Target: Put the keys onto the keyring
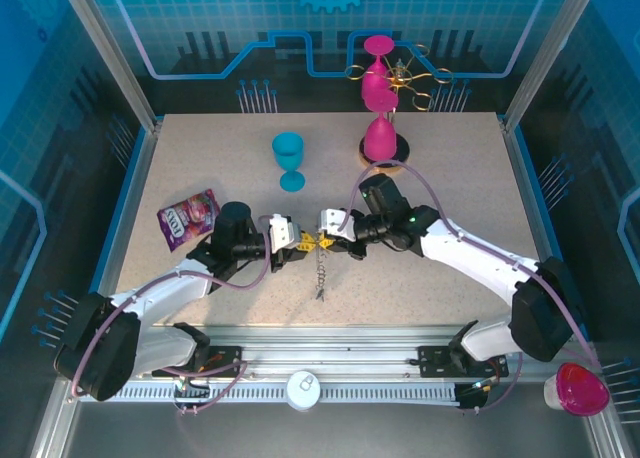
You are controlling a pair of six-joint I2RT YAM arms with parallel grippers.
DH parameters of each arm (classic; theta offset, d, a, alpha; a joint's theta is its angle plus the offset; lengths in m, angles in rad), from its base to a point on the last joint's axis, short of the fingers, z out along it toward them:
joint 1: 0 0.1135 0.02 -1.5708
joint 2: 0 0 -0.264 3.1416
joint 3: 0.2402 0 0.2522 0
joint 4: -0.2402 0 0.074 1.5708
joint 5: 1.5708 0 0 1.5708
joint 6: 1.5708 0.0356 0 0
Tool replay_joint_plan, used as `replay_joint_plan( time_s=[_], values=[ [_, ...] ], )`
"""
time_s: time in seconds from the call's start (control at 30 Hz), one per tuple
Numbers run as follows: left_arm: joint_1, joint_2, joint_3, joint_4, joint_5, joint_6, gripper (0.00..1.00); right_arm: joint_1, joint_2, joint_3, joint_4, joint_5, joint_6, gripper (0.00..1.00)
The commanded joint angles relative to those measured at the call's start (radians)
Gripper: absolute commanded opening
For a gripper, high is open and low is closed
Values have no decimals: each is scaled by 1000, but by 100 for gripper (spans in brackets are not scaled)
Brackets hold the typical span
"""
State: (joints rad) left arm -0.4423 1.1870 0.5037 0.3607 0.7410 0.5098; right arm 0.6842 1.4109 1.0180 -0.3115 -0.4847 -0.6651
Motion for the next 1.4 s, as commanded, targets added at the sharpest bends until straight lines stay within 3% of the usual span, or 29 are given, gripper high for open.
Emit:
replay_joint_plan(
  time_s=[0.0,0.2,0.37,0.47,0.57,0.7,1.23,1.37],
  values=[
    [-4,12,43,-25,17,31,10,39,27,81,-86,24,-53,0],
    [-4,15,50,-34,1,33,7,63,60,153,-176,42,-81,0],
    [-4,7,44,-22,-2,30,0,44,26,113,-105,2,-23,0],
    [-3,3,30,19,4,4,0,-5,-23,30,28,-64,70,18],
    [2,0,22,54,22,-25,0,-59,-63,-66,180,-149,165,22],
    [7,3,7,113,41,-63,0,-81,-92,-166,310,-195,202,22],
    [8,16,2,143,78,-79,0,-81,-59,-190,400,-209,226,24],
    [9,20,1,156,80,-89,0,-81,-46,-182,411,-231,238,15]
  ],
)
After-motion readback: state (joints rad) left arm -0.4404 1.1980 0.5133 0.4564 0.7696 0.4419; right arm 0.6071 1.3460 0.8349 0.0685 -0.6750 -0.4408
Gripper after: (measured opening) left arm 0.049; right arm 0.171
